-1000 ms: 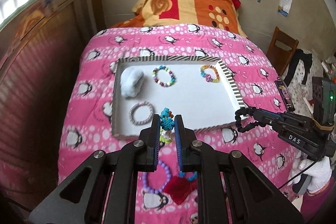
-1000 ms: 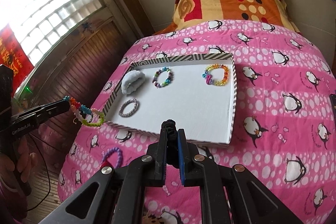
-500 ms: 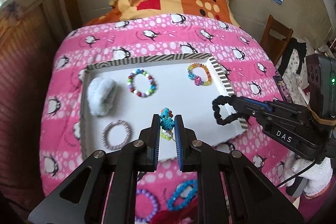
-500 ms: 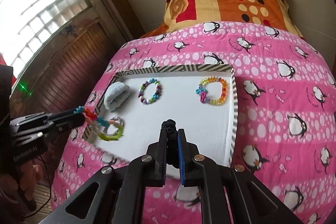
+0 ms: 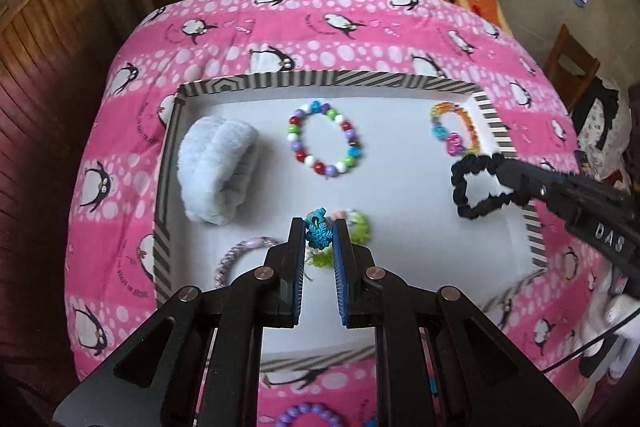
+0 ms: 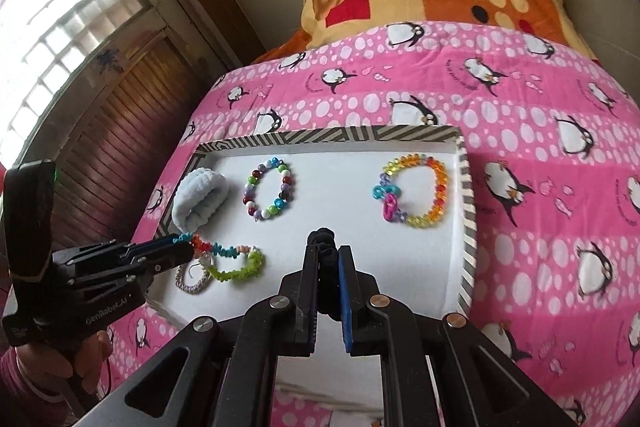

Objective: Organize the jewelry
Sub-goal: 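Carry the bracelet and scrunchie into the white tray and open both grippers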

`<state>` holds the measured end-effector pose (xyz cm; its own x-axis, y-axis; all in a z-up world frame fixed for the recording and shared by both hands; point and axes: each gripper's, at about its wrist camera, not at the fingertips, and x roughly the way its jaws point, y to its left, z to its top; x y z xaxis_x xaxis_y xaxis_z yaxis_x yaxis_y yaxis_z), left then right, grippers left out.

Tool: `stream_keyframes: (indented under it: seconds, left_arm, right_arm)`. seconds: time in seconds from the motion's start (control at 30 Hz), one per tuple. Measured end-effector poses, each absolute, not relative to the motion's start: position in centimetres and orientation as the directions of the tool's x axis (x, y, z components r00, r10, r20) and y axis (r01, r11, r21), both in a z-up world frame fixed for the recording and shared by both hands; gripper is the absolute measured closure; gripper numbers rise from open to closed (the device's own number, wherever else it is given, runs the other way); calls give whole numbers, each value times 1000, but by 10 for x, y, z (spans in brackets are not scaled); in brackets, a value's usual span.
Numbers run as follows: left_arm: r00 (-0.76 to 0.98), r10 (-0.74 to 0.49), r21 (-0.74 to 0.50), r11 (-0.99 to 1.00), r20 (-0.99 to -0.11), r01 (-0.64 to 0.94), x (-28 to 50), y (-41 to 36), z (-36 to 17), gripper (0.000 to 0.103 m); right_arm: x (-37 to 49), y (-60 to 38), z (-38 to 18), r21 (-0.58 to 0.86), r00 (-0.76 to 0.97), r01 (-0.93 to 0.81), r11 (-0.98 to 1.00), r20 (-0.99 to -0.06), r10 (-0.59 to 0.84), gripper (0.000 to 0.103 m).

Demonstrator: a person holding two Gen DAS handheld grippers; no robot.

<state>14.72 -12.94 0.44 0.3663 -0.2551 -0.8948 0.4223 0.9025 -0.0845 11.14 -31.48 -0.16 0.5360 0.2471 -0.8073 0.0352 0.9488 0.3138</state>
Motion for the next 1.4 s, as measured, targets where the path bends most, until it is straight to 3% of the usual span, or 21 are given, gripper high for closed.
stream_keyframes:
  seconds: [0.5,1.17,1.27,1.3,1.33,1.4]
  left_arm:
    - [356,-209,-62,922,-911,382,168,-123,-18,91]
    - [358,-204,-55,922,-911,384,181,-135,-26,91]
    - [359,-207,-60,923,-910,381,179,-134,-24,91]
    - [360,-213,-65,923,-908,380,179,-133,-23,91]
    - [363,-217,-69,922,-906,380,177,-132,-21,90]
    - [365,-211,-57,920,-907,388,175,-132,-19,89]
  right_arm:
    - [194,-305,-33,296,505,43,954,-831,235,95]
    - [217,-316,-56,311,504,109,944,-836,217,95]
    - [216,-315,-55,312,502,103,945,-836,221,82]
    - [215,-315,-54,316,504,100,944,-834,226,68]
    - [213,-315,-52,321,508,96,942,-830,231,62]
    - [208,-314,-46,322,518,87,943,-823,233,62]
